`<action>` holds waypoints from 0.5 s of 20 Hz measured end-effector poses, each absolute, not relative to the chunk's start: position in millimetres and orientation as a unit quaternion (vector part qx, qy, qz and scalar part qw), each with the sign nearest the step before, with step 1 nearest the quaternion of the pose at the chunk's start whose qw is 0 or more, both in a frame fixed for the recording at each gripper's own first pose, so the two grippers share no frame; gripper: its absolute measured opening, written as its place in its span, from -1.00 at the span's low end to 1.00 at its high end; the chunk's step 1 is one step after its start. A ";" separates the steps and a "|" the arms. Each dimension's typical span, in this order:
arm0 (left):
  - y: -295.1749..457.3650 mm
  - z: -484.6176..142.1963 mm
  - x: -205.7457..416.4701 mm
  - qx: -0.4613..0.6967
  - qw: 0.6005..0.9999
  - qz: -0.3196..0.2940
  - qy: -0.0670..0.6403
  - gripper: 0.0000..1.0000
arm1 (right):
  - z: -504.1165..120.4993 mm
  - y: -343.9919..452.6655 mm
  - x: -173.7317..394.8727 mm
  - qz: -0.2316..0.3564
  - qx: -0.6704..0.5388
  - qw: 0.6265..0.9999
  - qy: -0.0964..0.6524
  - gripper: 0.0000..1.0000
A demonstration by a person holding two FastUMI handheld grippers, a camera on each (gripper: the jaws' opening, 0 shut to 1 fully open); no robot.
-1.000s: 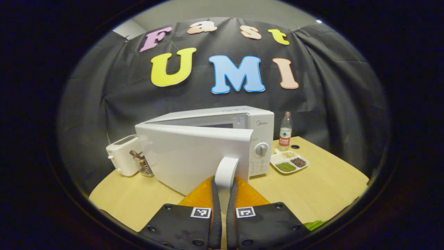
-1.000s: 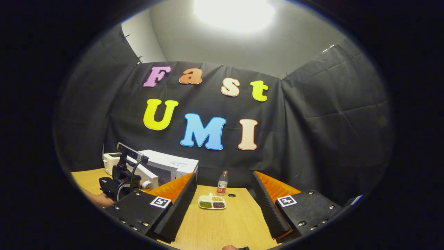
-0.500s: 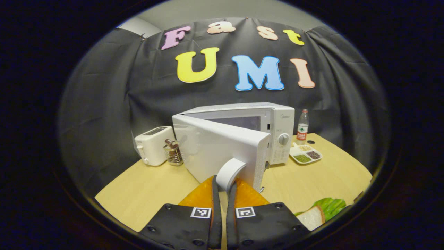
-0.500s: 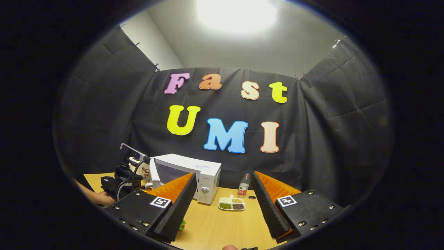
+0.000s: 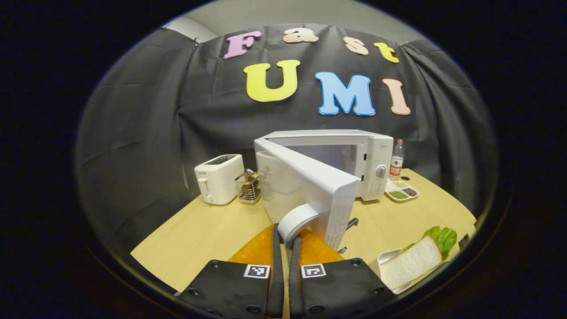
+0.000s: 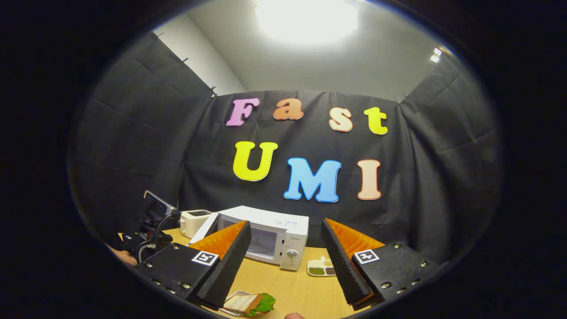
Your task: Open the microwave oven with the left hand, put the food in, and close the microwave oven.
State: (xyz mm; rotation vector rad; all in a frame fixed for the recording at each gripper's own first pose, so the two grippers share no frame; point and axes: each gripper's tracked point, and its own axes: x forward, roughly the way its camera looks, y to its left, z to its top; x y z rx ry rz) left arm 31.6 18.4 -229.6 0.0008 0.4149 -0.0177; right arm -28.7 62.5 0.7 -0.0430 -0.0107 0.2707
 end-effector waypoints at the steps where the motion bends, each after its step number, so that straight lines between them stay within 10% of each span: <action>1: 27.7 -229.4 29.9 -0.001 0.979 -0.009 0.206 -0.77 | 3.0 72.0 -29.0 0.137 -0.021 0.990 -0.007 0.91; 10: 85.1 -235.1 24.6 -0.005 0.978 -0.040 0.205 -0.77 | 1.8 143.1 -29.1 0.130 -0.006 0.991 0.003 0.91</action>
